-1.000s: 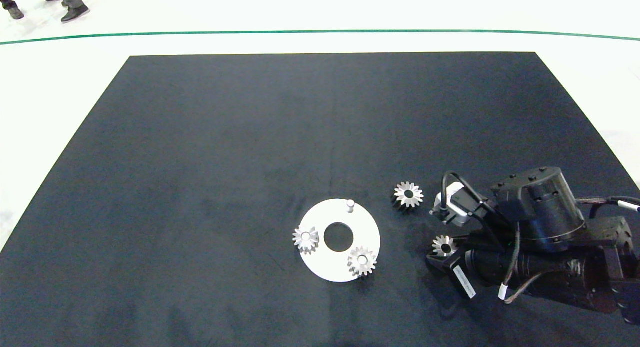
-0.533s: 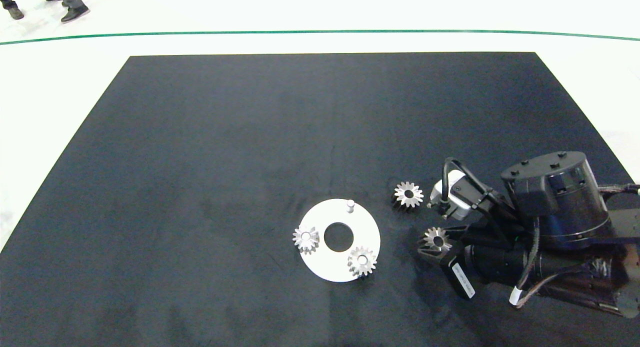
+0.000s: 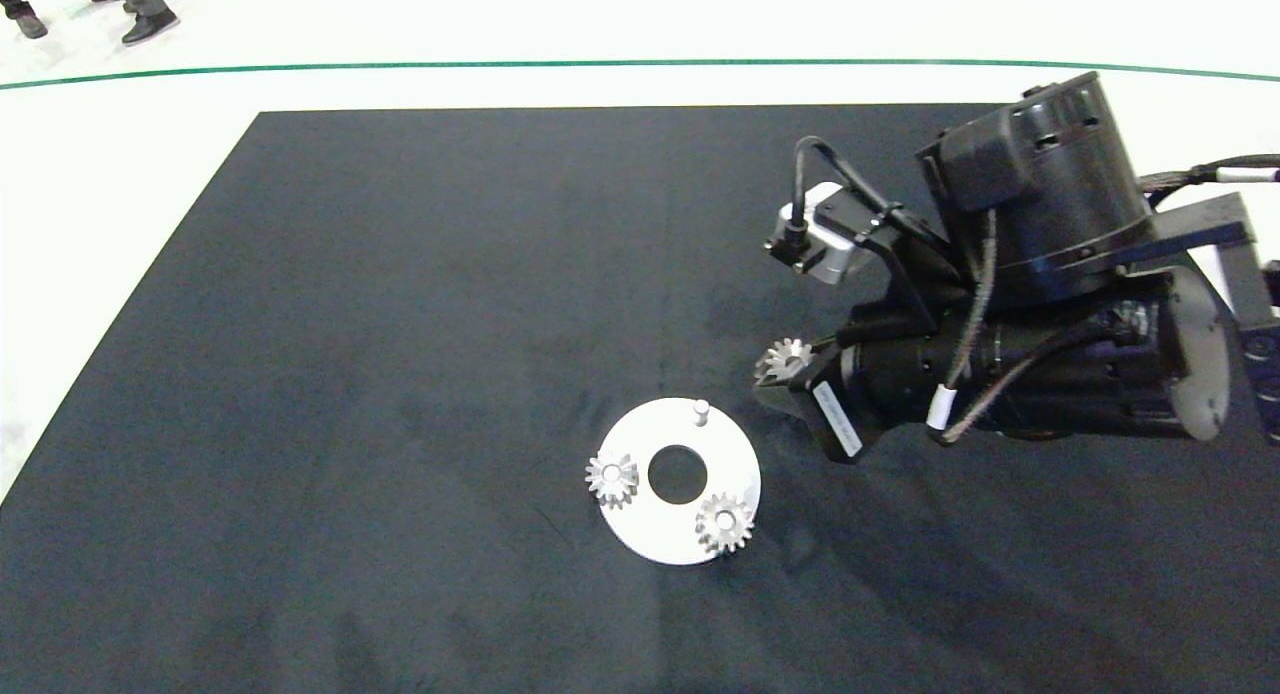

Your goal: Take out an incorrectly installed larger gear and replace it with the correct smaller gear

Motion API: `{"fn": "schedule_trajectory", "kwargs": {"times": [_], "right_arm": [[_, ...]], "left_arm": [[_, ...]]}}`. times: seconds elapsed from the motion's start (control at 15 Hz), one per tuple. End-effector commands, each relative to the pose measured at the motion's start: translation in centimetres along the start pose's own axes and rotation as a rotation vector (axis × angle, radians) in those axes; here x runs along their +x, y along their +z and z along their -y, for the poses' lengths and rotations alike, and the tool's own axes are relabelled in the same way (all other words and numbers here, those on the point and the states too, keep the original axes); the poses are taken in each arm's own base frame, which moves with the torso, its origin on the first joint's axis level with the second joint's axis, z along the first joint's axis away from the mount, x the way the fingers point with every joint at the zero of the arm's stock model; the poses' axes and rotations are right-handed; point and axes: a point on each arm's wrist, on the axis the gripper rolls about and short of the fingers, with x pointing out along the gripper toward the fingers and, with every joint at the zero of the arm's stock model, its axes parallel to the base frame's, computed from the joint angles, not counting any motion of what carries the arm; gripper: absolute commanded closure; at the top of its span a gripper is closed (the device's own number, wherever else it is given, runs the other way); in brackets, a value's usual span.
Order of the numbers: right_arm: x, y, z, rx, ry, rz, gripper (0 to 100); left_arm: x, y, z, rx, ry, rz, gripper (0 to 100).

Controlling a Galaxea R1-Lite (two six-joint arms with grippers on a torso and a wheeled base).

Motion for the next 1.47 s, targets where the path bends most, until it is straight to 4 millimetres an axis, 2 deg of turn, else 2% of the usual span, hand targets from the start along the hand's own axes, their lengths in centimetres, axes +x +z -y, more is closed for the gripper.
{"fn": "schedule_trajectory", "kwargs": {"times": [0.07,0.4,0.67,1.47], "right_arm": [[4.5,0.5,-2.4,0.005,0.035,-0.061,78],[6.5,0.1,-2.7,0.013,0.034,-0.097,78],[6.6,0.6,-2.5,0.023,0.029,-0.08,78],[7.1,-0.1,-2.0,0.032,0.016,-0.108,78]], "left_arm": [[-0.2,-0.1,0.0,0.005,0.0,0.001,0],[-0.2,-0.1,0.0,0.005,-0.001,0.003,0],[-0.2,-0.1,0.0,0.005,-0.001,0.003,0],[-0.2,-0.1,0.0,0.005,-0.001,0.003,0]]}}
